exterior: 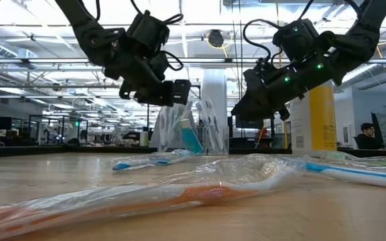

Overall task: Pick & Place toothbrushing station
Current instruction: Put the blue toothbrush into the transparent organizer

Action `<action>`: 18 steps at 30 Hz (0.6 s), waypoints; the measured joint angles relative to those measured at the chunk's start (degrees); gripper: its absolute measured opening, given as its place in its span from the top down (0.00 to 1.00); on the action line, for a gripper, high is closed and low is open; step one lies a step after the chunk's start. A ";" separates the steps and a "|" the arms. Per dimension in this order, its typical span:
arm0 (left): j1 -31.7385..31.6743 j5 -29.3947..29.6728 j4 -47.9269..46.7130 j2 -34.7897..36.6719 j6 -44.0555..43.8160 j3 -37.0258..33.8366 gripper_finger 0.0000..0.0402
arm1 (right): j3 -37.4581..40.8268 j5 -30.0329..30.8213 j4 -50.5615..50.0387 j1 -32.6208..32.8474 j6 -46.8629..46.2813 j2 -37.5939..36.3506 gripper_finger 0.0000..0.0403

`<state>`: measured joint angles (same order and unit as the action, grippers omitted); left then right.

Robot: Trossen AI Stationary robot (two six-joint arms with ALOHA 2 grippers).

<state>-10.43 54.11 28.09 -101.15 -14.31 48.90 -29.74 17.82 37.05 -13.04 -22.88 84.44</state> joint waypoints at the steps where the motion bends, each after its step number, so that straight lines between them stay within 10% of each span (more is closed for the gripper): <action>1: 0.19 -0.72 -1.06 0.52 0.00 0.00 0.64 | 0.00 0.00 -0.01 0.00 0.00 0.00 0.58; 18: 0.52 -5.59 -6.78 11.42 2.73 0.02 0.56 | 0.00 -4.57 0.46 0.00 5.61 0.00 0.58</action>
<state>-9.91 48.52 21.31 -89.73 -11.57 48.93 -29.74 13.25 37.51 -13.04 -17.28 84.44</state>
